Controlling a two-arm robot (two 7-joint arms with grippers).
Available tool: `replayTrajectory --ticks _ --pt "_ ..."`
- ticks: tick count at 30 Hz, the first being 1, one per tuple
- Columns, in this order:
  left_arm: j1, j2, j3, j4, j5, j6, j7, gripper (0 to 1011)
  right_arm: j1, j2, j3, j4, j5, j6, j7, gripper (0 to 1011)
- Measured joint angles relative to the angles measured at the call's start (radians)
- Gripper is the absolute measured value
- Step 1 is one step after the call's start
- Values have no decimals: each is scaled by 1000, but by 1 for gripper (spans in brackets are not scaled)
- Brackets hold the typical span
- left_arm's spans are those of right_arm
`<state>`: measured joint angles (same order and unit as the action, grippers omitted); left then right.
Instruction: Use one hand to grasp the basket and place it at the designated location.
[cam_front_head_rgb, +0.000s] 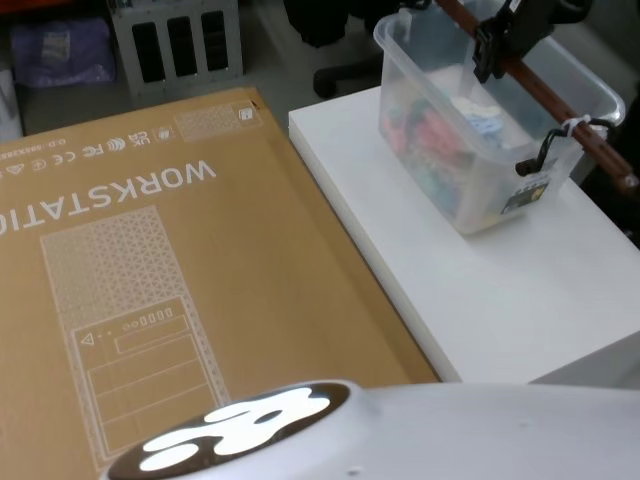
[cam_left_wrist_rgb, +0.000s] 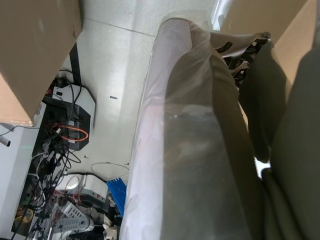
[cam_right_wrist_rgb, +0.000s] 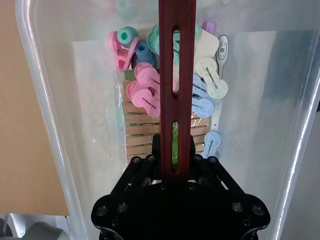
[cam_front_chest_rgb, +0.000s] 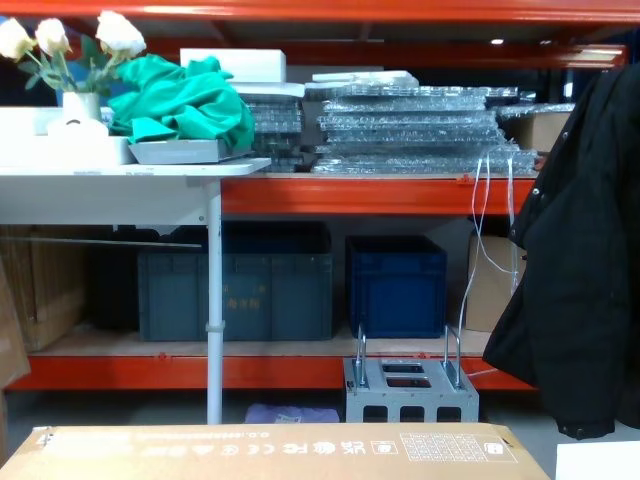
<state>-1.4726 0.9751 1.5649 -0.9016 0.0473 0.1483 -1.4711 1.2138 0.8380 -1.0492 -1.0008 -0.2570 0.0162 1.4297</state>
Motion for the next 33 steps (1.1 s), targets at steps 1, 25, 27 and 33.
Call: replayTrajectory --ticks 1,25,27,33 --pt "0 0 0 0 0 0 0 0 1 3 2 -6 2 0 0 228" --pt "0 0 0 0 0 0 0 0 62 60 35 -120 20 -63 24 228" --pt "0 0 0 0 0 0 0 0 66 60 34 -124 20 -71 26 229" --pt "0 0 0 0 0 0 0 0 82 50 25 -131 31 -114 42 228"
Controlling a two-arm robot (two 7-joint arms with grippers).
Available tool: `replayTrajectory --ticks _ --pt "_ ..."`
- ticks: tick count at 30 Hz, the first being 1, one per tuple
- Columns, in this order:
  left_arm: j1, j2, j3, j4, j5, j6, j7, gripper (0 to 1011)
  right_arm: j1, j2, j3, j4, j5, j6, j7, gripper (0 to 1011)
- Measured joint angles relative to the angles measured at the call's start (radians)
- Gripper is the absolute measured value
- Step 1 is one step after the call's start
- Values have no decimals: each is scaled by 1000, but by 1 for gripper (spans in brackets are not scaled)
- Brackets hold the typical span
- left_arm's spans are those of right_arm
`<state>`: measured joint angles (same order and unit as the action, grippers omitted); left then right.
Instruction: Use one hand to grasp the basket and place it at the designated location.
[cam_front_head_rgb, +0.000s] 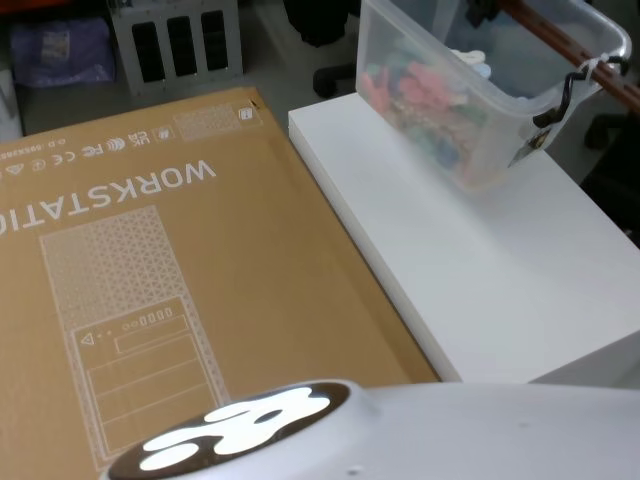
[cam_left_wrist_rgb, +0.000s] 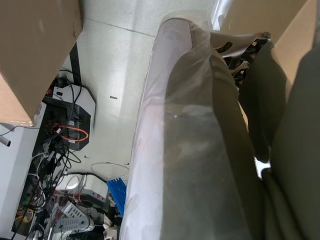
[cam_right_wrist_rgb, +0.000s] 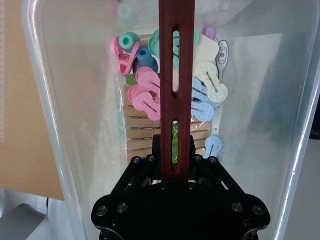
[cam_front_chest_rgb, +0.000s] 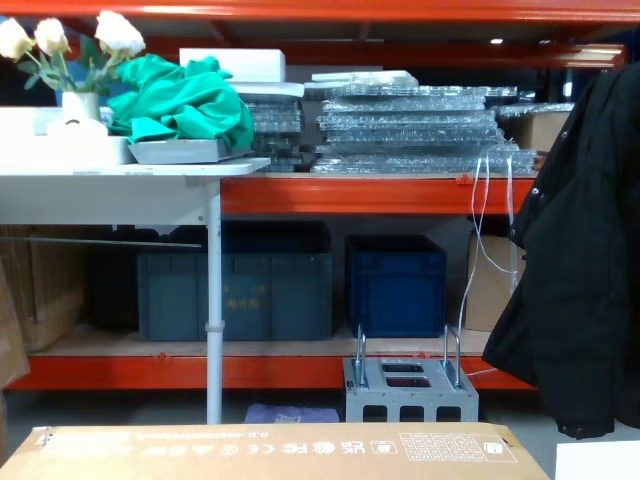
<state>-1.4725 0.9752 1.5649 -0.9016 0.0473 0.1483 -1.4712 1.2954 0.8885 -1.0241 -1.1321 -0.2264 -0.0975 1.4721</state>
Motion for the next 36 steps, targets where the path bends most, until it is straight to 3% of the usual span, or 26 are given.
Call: replayTrajectory --ticks 17,36 --pt "0 0 0 0 0 0 0 0 37 -30 -38 -21 55 -142 35 228" --pt "0 0 0 0 0 0 0 0 63 -28 -86 -141 49 -205 18 229"
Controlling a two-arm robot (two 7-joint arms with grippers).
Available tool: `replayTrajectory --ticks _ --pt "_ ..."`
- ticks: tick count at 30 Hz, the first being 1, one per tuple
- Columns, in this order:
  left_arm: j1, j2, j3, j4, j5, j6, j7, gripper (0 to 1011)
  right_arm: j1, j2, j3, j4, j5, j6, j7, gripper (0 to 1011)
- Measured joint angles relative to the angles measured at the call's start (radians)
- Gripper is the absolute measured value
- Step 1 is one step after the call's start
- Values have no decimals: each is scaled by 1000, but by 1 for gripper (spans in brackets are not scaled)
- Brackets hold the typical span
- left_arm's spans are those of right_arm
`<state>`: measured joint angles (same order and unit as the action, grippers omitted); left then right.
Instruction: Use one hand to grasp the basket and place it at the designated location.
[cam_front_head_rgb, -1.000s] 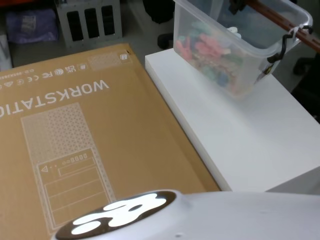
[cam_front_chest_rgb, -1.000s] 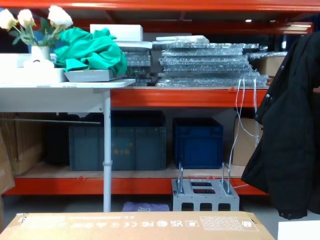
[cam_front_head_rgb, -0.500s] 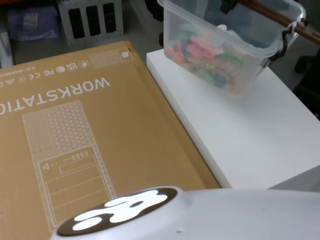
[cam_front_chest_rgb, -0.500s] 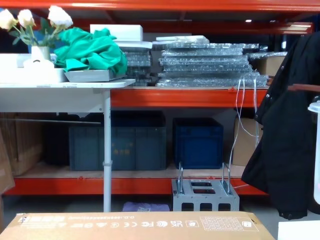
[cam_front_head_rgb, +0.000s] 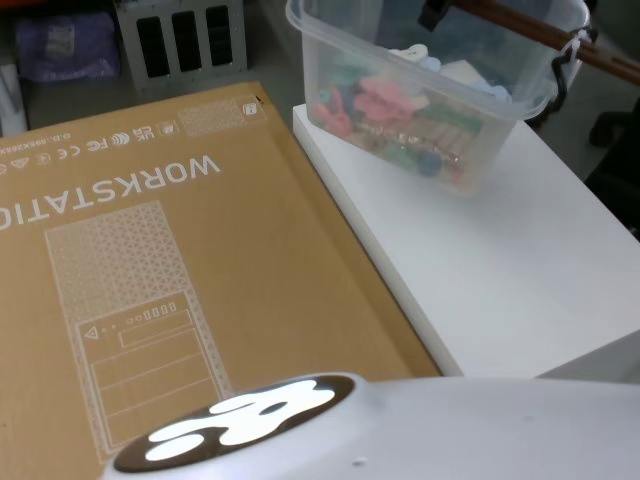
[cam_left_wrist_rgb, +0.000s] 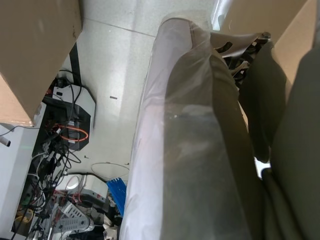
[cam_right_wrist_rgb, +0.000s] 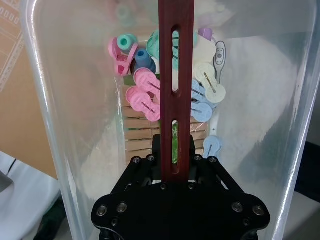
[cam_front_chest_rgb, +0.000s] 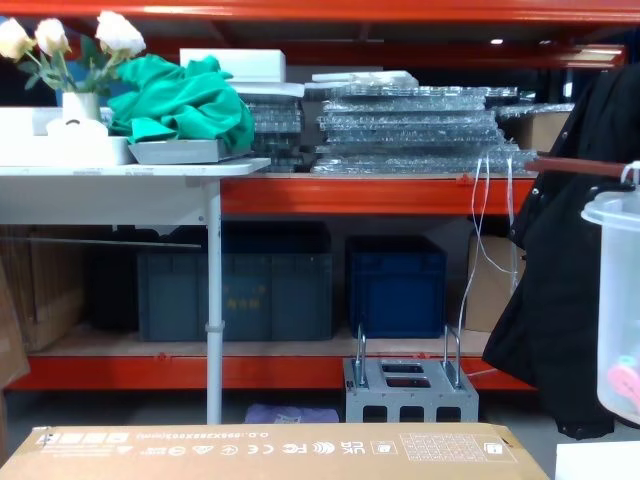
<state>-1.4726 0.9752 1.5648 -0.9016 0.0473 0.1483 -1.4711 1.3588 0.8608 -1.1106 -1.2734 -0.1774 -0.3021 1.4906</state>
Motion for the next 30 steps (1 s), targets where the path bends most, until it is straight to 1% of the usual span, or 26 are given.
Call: replayTrajectory --ticks 9,17,26,30 --pt "0 0 0 0 0 0 0 0 16 -13 -25 -38 3 -54 6 228" --pt "0 0 0 0 0 0 0 0 26 -20 -51 -89 5 -92 12 228" --pt "0 0 0 0 0 0 0 0 30 -19 -71 -140 30 -148 17 229" --pt "0 0 0 0 0 0 0 0 32 -18 -83 -176 35 -174 17 229"
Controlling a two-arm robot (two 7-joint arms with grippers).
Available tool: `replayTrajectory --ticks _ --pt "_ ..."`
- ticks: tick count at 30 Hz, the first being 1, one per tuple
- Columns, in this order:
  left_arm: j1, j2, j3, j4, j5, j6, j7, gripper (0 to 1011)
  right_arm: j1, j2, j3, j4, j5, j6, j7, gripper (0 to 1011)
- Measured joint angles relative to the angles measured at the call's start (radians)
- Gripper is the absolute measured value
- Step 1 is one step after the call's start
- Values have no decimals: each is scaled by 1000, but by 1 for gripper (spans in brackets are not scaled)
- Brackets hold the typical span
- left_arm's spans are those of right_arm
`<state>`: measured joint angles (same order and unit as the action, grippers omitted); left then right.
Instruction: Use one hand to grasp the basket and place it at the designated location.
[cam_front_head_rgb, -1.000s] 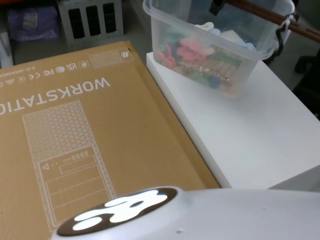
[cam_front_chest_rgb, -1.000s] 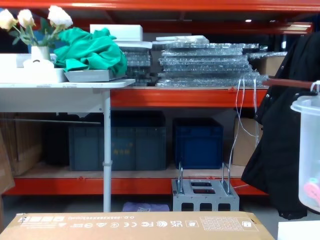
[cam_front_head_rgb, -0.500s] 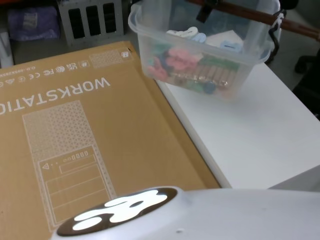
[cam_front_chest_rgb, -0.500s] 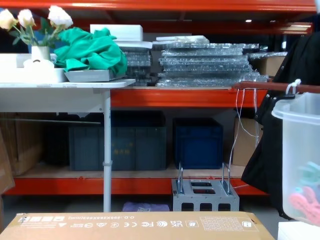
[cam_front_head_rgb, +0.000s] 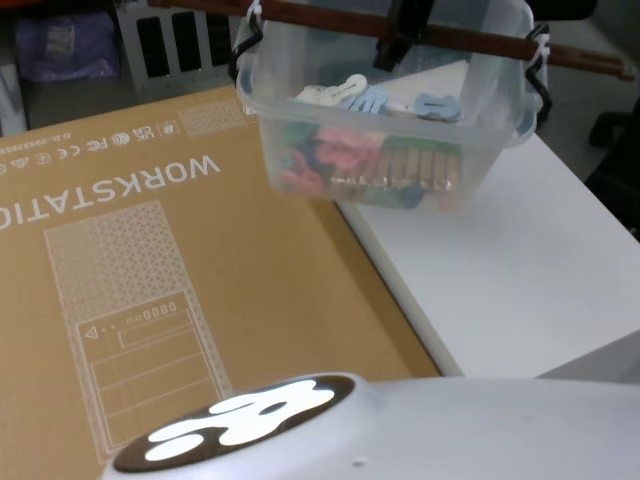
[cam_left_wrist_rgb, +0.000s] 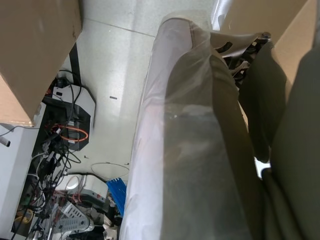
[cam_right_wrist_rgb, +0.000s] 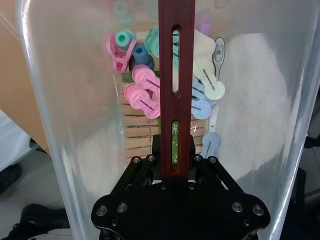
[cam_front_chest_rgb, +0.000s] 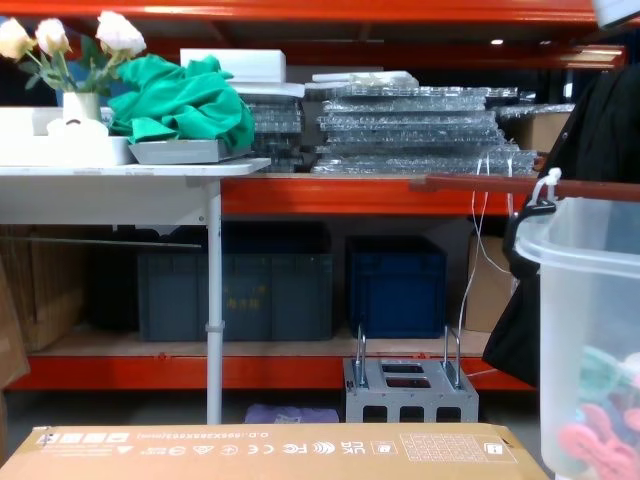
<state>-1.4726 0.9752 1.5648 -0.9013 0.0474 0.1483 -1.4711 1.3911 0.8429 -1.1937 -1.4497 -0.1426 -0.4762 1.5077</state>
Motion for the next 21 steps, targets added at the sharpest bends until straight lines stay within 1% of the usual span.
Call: replayTrajectory --ticks 3,6,12,13,16,21 --pt "0 0 0 0 0 0 0 0 2 0 -4 -20 8 -10 0 229" --pt "0 0 0 0 0 0 0 0 4 4 -11 -61 18 -27 -5 228" --pt "0 0 0 0 0 0 0 0 6 13 -23 -126 20 -45 -19 229" --pt "0 0 0 0 0 0 0 0 6 13 -23 -126 20 -45 -19 229" --pt "0 0 0 0 0 0 0 0 6 22 -30 -176 20 -70 -30 229" --pt "0 0 0 0 0 0 0 0 5 27 -40 -212 20 -90 -42 229"
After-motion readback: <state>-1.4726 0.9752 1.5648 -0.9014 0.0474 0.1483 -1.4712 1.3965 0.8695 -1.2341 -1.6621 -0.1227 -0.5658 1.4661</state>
